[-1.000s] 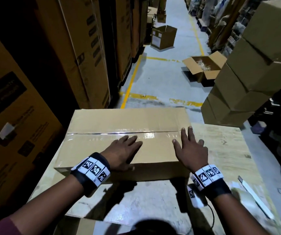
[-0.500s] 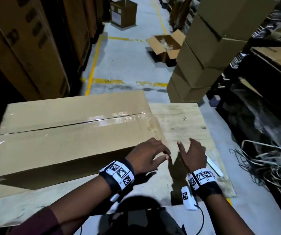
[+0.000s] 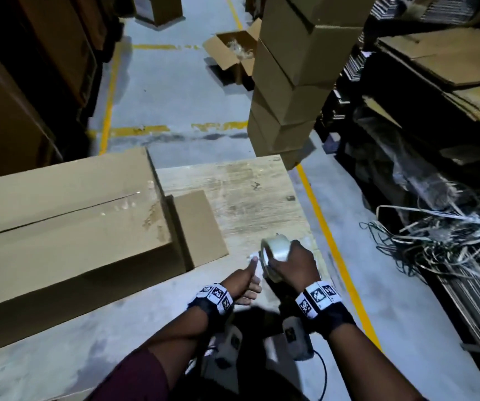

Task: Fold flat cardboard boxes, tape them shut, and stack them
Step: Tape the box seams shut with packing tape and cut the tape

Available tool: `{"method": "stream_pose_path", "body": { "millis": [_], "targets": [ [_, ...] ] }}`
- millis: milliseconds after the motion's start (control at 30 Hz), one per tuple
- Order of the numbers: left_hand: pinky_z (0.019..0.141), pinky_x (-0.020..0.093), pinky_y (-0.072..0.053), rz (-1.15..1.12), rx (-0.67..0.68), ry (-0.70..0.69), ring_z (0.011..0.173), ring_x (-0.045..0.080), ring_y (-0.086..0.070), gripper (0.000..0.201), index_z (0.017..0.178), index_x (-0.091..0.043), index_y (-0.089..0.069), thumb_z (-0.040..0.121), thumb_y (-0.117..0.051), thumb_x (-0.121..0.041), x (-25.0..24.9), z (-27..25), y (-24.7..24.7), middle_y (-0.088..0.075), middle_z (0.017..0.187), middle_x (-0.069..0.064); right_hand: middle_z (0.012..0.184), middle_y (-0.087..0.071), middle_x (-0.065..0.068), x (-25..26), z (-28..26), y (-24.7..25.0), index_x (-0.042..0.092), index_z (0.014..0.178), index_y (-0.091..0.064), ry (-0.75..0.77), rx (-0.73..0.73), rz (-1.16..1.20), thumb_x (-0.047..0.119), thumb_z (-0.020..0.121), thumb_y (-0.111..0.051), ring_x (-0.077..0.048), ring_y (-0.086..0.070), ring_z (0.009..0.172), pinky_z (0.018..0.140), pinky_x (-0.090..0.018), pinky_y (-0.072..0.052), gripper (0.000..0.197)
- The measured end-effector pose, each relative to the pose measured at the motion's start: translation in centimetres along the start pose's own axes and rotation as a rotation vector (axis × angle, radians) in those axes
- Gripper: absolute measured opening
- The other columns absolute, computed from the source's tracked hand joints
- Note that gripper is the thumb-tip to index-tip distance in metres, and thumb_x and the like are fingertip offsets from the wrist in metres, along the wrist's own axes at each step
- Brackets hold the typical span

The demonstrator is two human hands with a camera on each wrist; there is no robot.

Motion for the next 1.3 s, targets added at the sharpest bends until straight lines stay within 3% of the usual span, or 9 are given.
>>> {"method": "stream_pose_path", "body": {
  "millis": [100,200,300,433,600,700,933,1100,1300],
  "targets": [
    [0.074,0.035,-0.058,-0.383,-0.052,-0.022,0.085,0.027,-0.067,0.087,0.108,-0.005,-0.069,0.085,-0.037,-0.083,-1.6,2.2,-1.9,-0.071,0.093,0.013,0.092,-0.062,-0.005,0.0,0.4,1.7,0.012,0.095,-0.052,0.098,0.055,0.031,0.052,0.080,-0.076,-0.028,-0.063,0.093,0.067,-0.029,-0.045,0.049],
    [0.058,0.031,-0.057,-0.666,-0.045,-0.084,0.063,0.024,-0.069,0.057,0.097,-0.008,-0.069,0.096,-0.050,-0.062,-4.3,2.3,-3.1,-0.071,0.071,0.010,0.078,-0.053,0.009,-0.2,0.2,3.5,0.016,0.091,-0.048,0.184,0.058,0.060,0.046,0.078,-0.079,-0.022,-0.058,0.080,0.055,-0.016,-0.041,0.045],
    [0.062,0.031,-0.058,-0.709,-0.048,-0.147,0.070,0.023,-0.068,0.030,0.086,-0.011,-0.065,0.098,-0.057,-0.038,-7.1,1.6,-2.6,-0.070,0.071,0.005,0.085,-0.062,0.009,-0.3,0.2,5.5,0.020,0.099,-0.051,0.299,0.056,0.128,0.043,0.077,-0.080,-0.014,-0.063,0.080,0.059,-0.011,-0.045,0.043],
    [0.070,0.035,-0.062,-0.683,-0.186,-0.230,0.084,0.023,-0.069,0.017,0.104,-0.008,-0.066,0.095,-0.066,-0.023,-9.9,0.3,0.4,-0.068,0.093,0.005,0.098,-0.069,0.004,0.4,-0.3,7.3,0.024,0.113,-0.052,0.507,0.094,0.190,0.042,0.076,-0.084,-0.013,-0.066,0.085,0.062,-0.013,-0.046,0.051],
    [0.057,0.029,-0.060,-0.482,-0.417,-0.419,0.060,0.019,-0.066,0.008,0.103,-0.009,-0.063,0.096,-0.064,-0.012,-14.1,-4.1,4.1,-0.074,0.073,0.004,0.100,-0.069,0.002,2.1,-1.2,8.3,0.021,0.117,-0.053,0.638,0.058,0.256,0.035,0.077,-0.084,-0.014,-0.067,0.086,0.066,-0.022,-0.052,0.053],
    [0.050,0.026,-0.056,-0.334,-0.522,-0.491,0.054,0.019,-0.064,0.006,0.090,-0.010,-0.065,0.094,-0.065,-0.006,-16.2,-7.0,6.3,-0.073,0.080,0.015,0.093,-0.066,0.005,3.7,-2.0,8.1,0.023,0.110,-0.051,0.671,0.060,0.311,0.037,0.075,-0.084,-0.011,-0.064,0.079,0.059,-0.020,-0.048,0.050],
    [0.063,0.029,-0.056,-0.053,-0.729,-0.654,0.073,0.021,-0.073,0.008,0.078,-0.014,-0.076,0.083,-0.081,-0.017,-20.4,-13.6,12.2,-0.076,0.082,0.006,0.090,-0.060,0.009,8.7,-3.6,6.6,0.025,0.108,-0.049,0.651,0.100,0.400,0.037,0.074,-0.087,0.004,-0.059,0.075,0.053,-0.013,-0.041,0.052],
    [0.055,0.012,-0.043,0.320,-0.864,-0.771,0.050,-0.008,-0.056,0.006,0.080,-0.013,-0.080,0.080,-0.083,-0.018,-26.0,-18.7,17.6,-0.071,0.067,-0.006,0.093,-0.067,0.007,14.6,-5.1,5.7,0.027,0.103,-0.057,0.641,0.157,0.516,0.055,0.059,-0.093,-0.009,-0.065,0.081,0.064,-0.034,-0.057,0.063],
    [0.069,0.025,-0.049,0.517,-0.967,-0.724,0.070,0.010,-0.066,0.011,0.076,-0.020,-0.080,0.074,-0.088,-0.028,-32.1,-21.8,29.5,-0.076,0.077,0.003,0.087,-0.075,-0.005,23.1,-7.3,3.7,0.016,0.096,-0.072,0.535,0.323,0.779,0.049,0.064,-0.092,-0.027,-0.073,0.080,0.072,-0.050,-0.062,0.051]
  ]
}}
Point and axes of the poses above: each hand's wrist, its own z-axis towards the middle knuckle, its own y-axis out of the back of the hand, x = y × z, the point moved 9 cm from there along z, towards the middle knuckle
